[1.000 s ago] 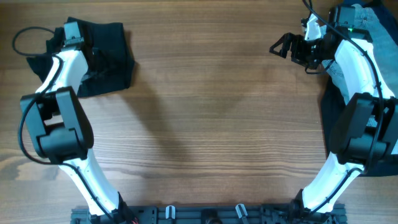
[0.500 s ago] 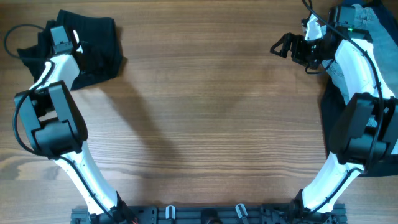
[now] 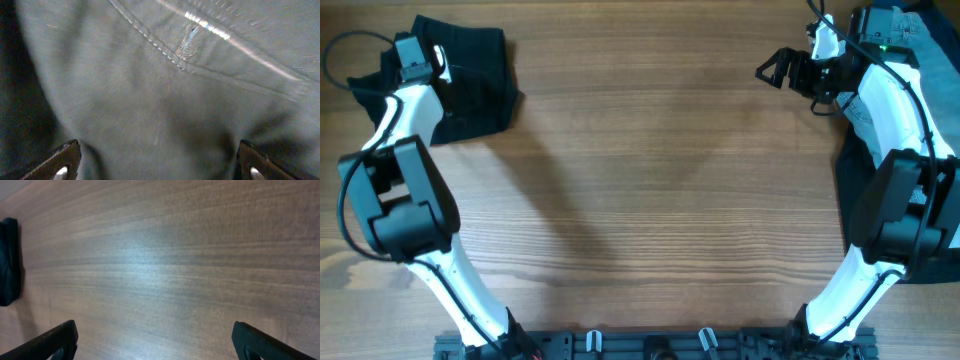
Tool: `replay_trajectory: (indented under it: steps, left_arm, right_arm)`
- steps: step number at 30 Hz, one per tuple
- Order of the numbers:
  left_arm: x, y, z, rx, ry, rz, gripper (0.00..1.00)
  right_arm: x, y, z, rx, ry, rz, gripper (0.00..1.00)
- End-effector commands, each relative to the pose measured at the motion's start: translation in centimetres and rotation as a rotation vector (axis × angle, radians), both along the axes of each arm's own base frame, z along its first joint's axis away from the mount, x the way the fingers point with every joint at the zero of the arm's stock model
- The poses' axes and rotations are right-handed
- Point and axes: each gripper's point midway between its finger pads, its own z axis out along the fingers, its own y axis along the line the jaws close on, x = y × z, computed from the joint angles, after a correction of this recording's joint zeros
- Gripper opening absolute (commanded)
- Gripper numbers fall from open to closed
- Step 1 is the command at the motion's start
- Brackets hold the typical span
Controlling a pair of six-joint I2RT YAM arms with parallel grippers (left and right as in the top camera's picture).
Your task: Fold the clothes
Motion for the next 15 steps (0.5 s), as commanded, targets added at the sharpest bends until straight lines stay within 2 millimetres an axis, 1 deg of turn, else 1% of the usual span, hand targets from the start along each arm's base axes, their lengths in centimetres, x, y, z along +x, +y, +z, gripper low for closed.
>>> replay_trajectory:
  steps: [1, 3, 4, 5, 6, 8, 9, 10, 12, 13, 15]
  left_arm:
    - [-0.4, 0.1, 9.6, 0.033, -0.14, -0.003, 1.0]
    - [-1.5, -0.4, 12.9, 0.007, -0.183, 0.035, 1.0]
    - [-2.0, -0.8, 14.2, -0.01, -0.205, 0.047, 1.0]
    - [-2.7, -1.4, 16.1, -0.041, -0.237, 0.06, 1.0]
    - [-3.4, -2.2, 17.7, -0.082, -0.262, 0.06, 1.0]
    - [-4.7, -4.3, 19.8, -0.161, -0.286, 0.018, 1.0]
    - [-5.8, -6.1, 20.8, -0.224, -0.285, -0.031, 1.0]
    - [-6.5, -7.4, 21.5, -0.261, -0.284, -0.063, 1.0]
    - [-7.8, -9.6, 22.1, -0.318, -0.261, -0.107, 1.0]
    - [-8.4, -10.3, 22.0, -0.338, -0.24, -0.099, 1.0]
    - [-9.8, -12.5, 21.5, -0.372, -0.179, -0.109, 1.0]
  right_arm:
    - [1.0, -0.2, 4.5, -0.039, -0.135, 0.013, 0.99]
    - [1.1, -0.2, 6.9, -0.05, -0.198, 0.012, 0.99]
    - [0.9, -0.2, 8.4, -0.057, -0.233, 0.012, 1.0]
    - [0.6, -0.2, 10.1, -0.069, -0.273, 0.019, 1.0]
    - [0.2, -0.1, 11.8, -0.086, -0.316, 0.032, 1.0]
    - [-1.5, -0.4, 15.7, -0.159, -0.401, 0.05, 0.99]
    - [-2.5, -0.8, 17.5, -0.201, -0.429, 0.034, 1.0]
    - [-3.9, -1.1, 19.6, -0.244, -0.464, 0.02, 1.0]
    - [-6.3, -1.5, 22.6, -0.292, -0.506, -0.015, 1.0]
    - [-7.3, -1.5, 23.6, -0.304, -0.52, -0.025, 1.0]
    - [-10.2, -1.6, 25.8, -0.335, -0.545, -0.05, 0.99]
